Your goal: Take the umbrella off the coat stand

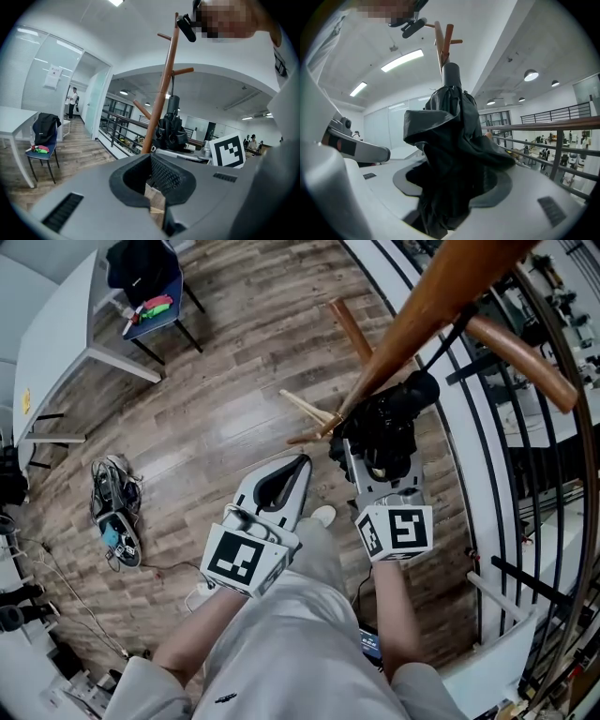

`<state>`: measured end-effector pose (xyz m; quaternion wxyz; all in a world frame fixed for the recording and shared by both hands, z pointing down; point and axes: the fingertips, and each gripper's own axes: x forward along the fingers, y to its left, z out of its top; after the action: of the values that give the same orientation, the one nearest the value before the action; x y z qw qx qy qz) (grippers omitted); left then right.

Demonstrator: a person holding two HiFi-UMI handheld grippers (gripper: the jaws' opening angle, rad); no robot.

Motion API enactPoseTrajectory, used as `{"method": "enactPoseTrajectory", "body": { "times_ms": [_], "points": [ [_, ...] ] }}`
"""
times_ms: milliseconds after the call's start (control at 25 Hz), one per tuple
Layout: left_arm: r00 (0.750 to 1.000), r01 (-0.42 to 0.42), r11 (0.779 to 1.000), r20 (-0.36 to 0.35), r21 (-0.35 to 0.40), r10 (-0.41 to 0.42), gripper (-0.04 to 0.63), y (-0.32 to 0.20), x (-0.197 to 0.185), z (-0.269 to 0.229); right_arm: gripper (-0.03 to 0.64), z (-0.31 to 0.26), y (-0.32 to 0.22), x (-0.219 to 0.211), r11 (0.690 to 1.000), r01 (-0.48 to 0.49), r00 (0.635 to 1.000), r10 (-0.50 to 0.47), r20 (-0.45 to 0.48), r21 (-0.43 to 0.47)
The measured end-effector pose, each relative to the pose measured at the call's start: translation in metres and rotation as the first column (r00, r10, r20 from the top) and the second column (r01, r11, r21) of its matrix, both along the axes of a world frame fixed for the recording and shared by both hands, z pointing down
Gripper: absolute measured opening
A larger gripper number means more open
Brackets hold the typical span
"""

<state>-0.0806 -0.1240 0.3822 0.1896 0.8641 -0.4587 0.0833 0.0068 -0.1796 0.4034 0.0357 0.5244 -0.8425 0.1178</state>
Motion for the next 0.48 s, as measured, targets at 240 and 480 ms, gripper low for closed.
{"method": "enactPoseTrajectory", "body": {
  "times_ms": [240, 480],
  "points": [
    [0.999, -0.025, 0.999, -0.030, 0.042, 0.027, 0.020, -0.001, 0.003, -0.019, 0.270, -0.018, 0.008, 0.005, 1.000, -0.014, 1.000, 0.014, 0.011, 0.014],
    [0.997, -0.038, 0.996, -0.064, 0.077, 0.043, 0.020, -0.007, 0.006, -0.039, 0.270, -0.040, 0.012, 0.005, 0.999, -0.039, 0.999, 0.038, 0.007, 0.030]
  ]
}}
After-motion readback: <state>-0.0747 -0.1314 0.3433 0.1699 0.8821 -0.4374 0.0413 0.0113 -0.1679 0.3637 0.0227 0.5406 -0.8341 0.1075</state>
